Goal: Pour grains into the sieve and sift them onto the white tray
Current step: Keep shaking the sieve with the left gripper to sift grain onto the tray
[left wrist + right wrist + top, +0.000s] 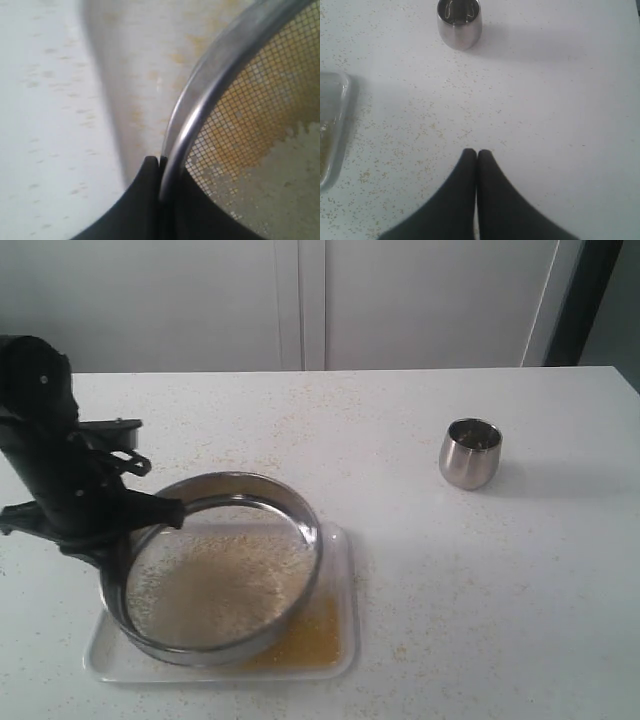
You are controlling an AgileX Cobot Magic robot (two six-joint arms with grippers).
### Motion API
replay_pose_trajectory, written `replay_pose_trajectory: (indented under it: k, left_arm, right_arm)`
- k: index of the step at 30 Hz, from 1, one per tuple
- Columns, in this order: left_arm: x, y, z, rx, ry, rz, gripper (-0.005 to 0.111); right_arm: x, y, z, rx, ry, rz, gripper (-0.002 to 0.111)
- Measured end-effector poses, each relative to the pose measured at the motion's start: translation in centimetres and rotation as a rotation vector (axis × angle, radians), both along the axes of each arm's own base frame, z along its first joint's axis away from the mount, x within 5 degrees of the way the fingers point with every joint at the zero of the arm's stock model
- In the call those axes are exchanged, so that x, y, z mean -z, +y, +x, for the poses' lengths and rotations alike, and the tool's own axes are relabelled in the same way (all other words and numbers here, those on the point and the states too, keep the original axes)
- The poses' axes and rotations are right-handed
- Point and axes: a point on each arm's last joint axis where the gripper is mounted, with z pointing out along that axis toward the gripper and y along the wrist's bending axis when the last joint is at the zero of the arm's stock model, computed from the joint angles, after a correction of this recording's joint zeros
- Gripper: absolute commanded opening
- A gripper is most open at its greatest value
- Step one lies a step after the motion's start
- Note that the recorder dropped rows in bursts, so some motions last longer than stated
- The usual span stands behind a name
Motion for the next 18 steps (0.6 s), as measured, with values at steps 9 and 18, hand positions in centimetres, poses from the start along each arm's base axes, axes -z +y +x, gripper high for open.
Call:
replay_pose_trajectory:
  k: [9, 18]
  left_arm:
    - [-0.1, -1.5, -0.3, 0.089, -0.044, -0.019, 0.0]
    - [-0.1, 0.0, 0.1, 0.003, 0.004, -0.044, 0.0]
  right_arm:
    - [0.0, 0.0, 0.0, 0.0, 0.0, 0.0, 0.0]
    - [0.0, 0.0, 0.0, 0.0, 0.0, 0.0, 0.0]
